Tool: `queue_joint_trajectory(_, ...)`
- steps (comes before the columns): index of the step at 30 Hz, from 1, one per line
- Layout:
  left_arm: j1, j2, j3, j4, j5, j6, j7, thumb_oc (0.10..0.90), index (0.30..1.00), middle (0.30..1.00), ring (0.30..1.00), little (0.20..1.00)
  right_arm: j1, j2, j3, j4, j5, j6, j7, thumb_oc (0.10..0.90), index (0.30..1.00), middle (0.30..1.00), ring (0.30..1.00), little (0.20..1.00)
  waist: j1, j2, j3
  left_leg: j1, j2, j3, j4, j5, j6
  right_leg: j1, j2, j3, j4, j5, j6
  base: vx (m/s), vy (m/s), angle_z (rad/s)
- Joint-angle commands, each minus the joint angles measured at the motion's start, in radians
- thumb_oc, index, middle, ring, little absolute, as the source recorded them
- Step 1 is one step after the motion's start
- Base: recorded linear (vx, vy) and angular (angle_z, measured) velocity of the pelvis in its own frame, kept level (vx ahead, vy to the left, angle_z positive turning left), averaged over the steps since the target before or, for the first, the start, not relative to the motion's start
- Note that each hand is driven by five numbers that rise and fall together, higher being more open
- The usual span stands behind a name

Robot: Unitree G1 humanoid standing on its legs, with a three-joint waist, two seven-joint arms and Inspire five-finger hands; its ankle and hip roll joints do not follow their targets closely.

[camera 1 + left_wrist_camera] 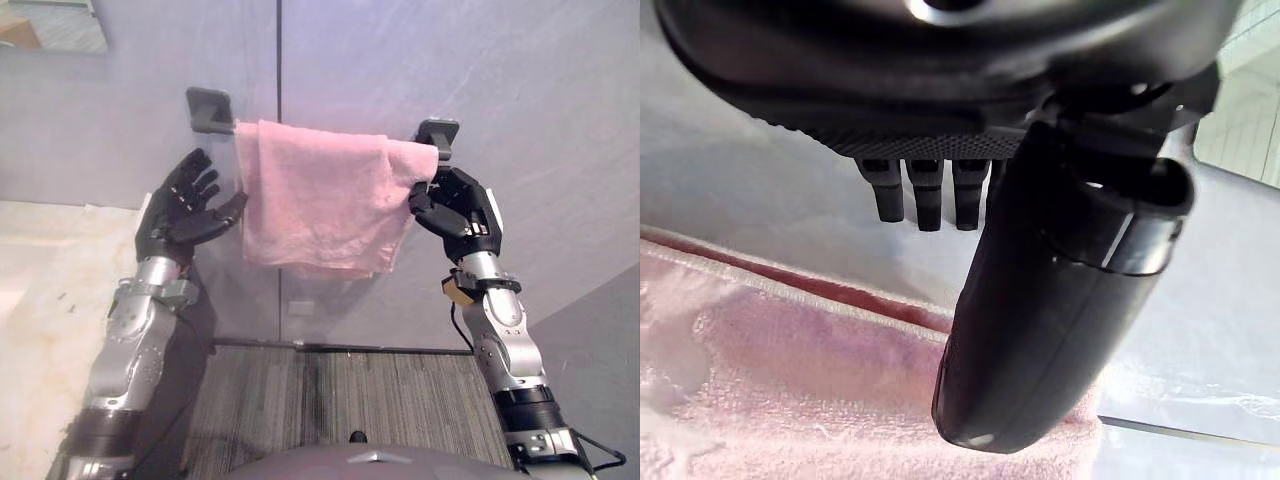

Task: Organize the bathroom.

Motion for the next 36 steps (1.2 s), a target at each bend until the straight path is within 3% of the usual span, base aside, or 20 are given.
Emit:
queue_joint_trajectory(1,-0.152,0.009,-0.071,-0.097,-0.016,-0.002,-0.131,0.800,0.900,0.900,0.900,0.900,0.146,-0.054,0.029,0.019,-0.056,0.019,0.008,0.400,0.300,0.300,0.300,0.300,-0.071,0.104,0.006,0.007,-0.008,0.058,0.003,-0.020,0.044,0.000,-0.009,-0.032,0.085,-0.079,0.081,0.00,0.000,0.00)
queue_joint_trajectory(6,-0.134,0.015,-0.071,-0.128,-0.022,0.020,-0.167,0.800,0.900,0.900,0.900,0.900,0.151,-0.056,0.028,0.012,-0.053,0.024,0.008,0.400,0.300,0.300,0.300,0.300,-0.066,0.107,0.008,0.006,-0.007,0.053,0.003,-0.017,0.043,0.001,-0.006,-0.032,0.084,-0.086,0.079,0.00,0.000,0.00)
queue_joint_trajectory(11,-0.141,0.026,-0.072,-0.122,0.014,0.002,-0.137,0.800,0.900,0.900,0.900,0.900,0.146,-0.060,0.040,0.016,-0.048,0.019,0.002,0.400,0.300,0.300,0.300,0.300,-0.065,0.107,0.009,0.007,-0.008,0.052,0.003,-0.017,0.042,0.004,-0.007,-0.035,0.085,-0.086,0.079,0.00,0.000,0.00)
queue_joint_trajectory(12,-0.151,0.033,-0.072,-0.113,0.005,-0.008,-0.131,0.627,0.641,0.641,0.641,0.641,0.146,-0.061,0.044,0.022,-0.046,0.013,0.001,0.400,0.300,0.300,0.300,0.300,-0.066,0.106,0.008,0.007,-0.008,0.051,0.003,-0.017,0.041,0.004,-0.008,-0.036,0.086,-0.085,0.079,0.00,0.000,0.00)
queue_joint_trajectory(13,-0.154,0.034,-0.071,-0.108,0.003,-0.006,-0.135,0.551,0.526,0.526,0.526,0.526,0.146,-0.062,0.044,0.024,-0.044,0.012,0.003,0.400,0.300,0.300,0.300,0.300,-0.067,0.106,0.007,0.006,-0.008,0.051,0.003,-0.017,0.041,0.003,-0.008,-0.036,0.087,-0.083,0.080,0.00,0.000,0.00)
queue_joint_trajectory(14,-0.155,0.034,-0.070,-0.107,0.005,-0.007,-0.134,0.551,0.526,0.526,0.526,0.526,0.146,-0.061,0.044,0.024,-0.044,0.011,0.003,0.400,0.300,0.300,0.300,0.300,-0.067,0.105,0.007,0.006,-0.008,0.051,0.003,-0.017,0.041,0.002,-0.008,-0.036,0.087,-0.083,0.080,0.00,0.000,0.00)
queue_joint_trajectory(16,-0.156,0.032,-0.069,-0.100,0.030,-0.026,-0.116,0.400,0.300,0.300,0.300,0.300,0.147,-0.061,0.046,0.024,-0.046,0.012,0.004,0.400,0.300,0.300,0.300,0.300,-0.068,0.106,0.005,0.006,-0.009,0.051,0.003,-0.017,0.042,0.002,-0.008,-0.036,0.086,-0.085,0.079,0.00,0.002,-0.03)
queue_joint_trajectory(26,-0.141,0.039,-0.021,-0.059,0.133,-0.101,-0.045,0.400,0.300,0.300,0.300,0.300,0.165,-0.057,0.030,0.029,-0.045,0.014,0.020,0.400,0.300,0.300,0.300,0.300,-0.073,0.103,-0.002,0.007,-0.007,0.057,0.003,-0.018,0.040,0.004,-0.004,-0.032,0.081,-0.092,0.077,0.01,0.004,-0.06)
queue_joint_trajectory(36,-0.094,0.027,0.029,-0.042,0.154,-0.129,-0.016,0.400,0.300,0.300,0.300,0.300,0.167,-0.058,0.015,0.033,-0.048,0.013,0.011,0.400,0.300,0.300,0.300,0.300,-0.058,0.096,0.001,0.004,-0.006,0.048,0.003,-0.016,0.036,0.009,-0.004,-0.044,0.078,-0.098,0.074,0.00,0.000,0.00)
